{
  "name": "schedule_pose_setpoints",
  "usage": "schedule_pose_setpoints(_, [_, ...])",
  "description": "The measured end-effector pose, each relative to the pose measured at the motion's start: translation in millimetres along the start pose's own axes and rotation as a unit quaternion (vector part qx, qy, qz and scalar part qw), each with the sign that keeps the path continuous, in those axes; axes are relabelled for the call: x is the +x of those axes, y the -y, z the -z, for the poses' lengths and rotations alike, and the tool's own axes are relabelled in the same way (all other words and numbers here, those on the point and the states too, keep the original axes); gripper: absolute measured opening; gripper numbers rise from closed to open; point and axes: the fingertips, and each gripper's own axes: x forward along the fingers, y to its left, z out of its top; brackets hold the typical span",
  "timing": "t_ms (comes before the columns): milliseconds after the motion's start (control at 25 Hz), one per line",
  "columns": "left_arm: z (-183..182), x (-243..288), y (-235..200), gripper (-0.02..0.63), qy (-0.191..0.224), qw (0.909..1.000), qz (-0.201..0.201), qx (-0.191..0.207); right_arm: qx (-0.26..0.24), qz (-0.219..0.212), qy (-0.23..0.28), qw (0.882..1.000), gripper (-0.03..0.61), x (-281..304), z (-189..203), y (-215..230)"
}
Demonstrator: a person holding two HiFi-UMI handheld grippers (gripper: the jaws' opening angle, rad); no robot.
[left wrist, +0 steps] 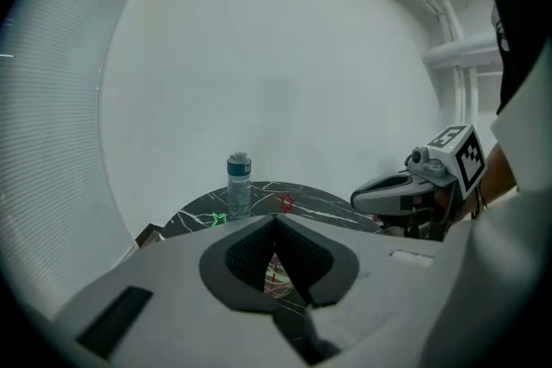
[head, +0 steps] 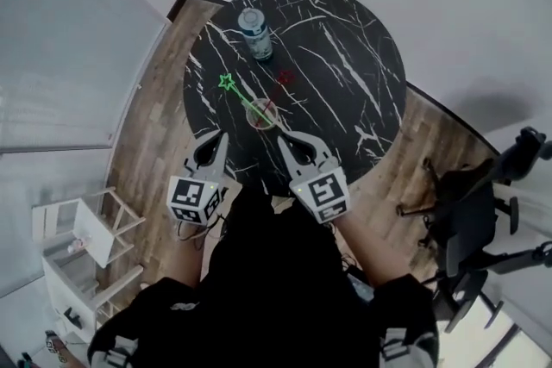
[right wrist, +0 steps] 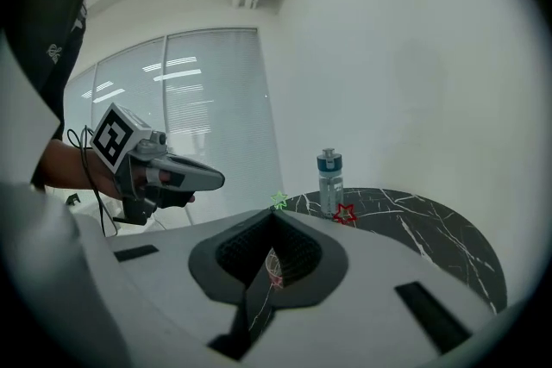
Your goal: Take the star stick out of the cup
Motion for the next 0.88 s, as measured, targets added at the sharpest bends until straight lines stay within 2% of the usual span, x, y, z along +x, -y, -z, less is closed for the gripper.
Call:
schedule_pose_setpoints(200, [9, 29, -20, -0.002, -0.023, 0.9972, 0.070, 0.016, 0.019, 0.048, -0.017, 0.999, -0.003, 21, 7, -3])
schedule_pose_setpoints(320, [22, 44, -31, -0.002, -0.038, 0.9933, 0.109, 0.007, 0.036, 0.089, -0.027, 0.995, -0.003, 25, 15, 0])
schedule_pose_setpoints(560, [56, 70, -48, -0.002, -0.065, 0.9855, 0.155, 0.024, 0.069, 0.162, -0.047, 0.983, -0.003, 23, 38, 0])
schedule_pose_setpoints(720, [74, 86, -54, -0.002, -0.072, 0.9827, 0.170, 0.007, 0.093, 0.194, -0.052, 0.975, -0.003, 25, 49, 1])
schedule_pose_setpoints(880, [86, 100, -57, -0.002, -0.073, 0.9799, 0.182, -0.036, 0.108, 0.206, -0.056, 0.971, -0.003, 32, 51, 4])
